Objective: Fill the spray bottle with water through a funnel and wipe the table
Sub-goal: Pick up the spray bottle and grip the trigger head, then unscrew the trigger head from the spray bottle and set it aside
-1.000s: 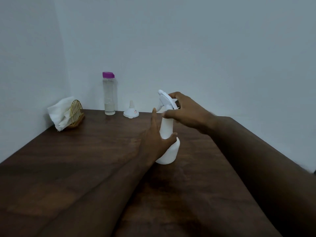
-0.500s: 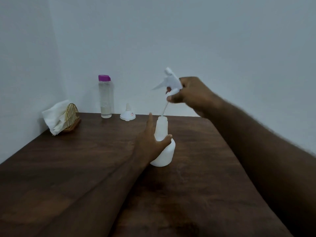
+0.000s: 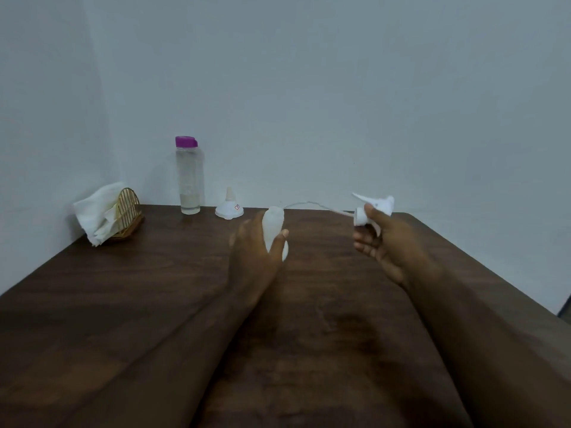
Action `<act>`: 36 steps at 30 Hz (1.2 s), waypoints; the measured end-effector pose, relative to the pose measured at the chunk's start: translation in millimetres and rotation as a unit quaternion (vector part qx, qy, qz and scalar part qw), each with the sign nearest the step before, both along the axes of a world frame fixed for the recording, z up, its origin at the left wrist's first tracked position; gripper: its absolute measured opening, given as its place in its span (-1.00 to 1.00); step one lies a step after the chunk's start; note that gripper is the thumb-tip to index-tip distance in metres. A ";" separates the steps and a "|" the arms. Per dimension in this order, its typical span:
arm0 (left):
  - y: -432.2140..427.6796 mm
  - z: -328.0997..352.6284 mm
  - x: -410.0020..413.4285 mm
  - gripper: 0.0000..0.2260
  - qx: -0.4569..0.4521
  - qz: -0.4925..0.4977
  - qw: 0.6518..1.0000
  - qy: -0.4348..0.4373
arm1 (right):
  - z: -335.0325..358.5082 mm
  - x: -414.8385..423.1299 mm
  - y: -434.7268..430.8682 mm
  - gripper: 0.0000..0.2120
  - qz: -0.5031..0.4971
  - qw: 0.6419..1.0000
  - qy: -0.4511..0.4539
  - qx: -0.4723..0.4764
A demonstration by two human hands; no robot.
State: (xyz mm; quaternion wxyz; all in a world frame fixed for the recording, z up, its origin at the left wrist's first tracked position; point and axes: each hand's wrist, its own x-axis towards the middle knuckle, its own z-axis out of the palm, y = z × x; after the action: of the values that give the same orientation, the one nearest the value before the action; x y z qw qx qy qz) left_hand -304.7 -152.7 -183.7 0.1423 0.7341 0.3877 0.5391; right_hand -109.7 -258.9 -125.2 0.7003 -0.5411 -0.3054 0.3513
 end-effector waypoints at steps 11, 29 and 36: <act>17.7 -0.8 -11.0 -0.67 0.064 0.026 0.998 0.011 | -32.4 -2.0 -1.6 -0.74 0.010 0.993 0.109 0.036; 25.9 -3.3 -18.3 -0.62 0.070 0.024 0.997 0.023 | -31.1 -1.1 -8.8 -0.81 0.026 0.994 0.084 0.071; 29.5 -5.6 -17.0 -0.62 0.076 0.028 0.997 0.018 | -34.5 0.1 -6.6 -0.75 0.004 0.998 0.031 0.049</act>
State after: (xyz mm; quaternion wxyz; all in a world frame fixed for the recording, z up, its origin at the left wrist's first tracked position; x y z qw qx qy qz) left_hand -321.7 -123.2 -189.3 0.0642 0.7407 0.3691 0.5577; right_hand -109.6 -265.6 -159.7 0.7339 -0.4939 -0.3022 0.3551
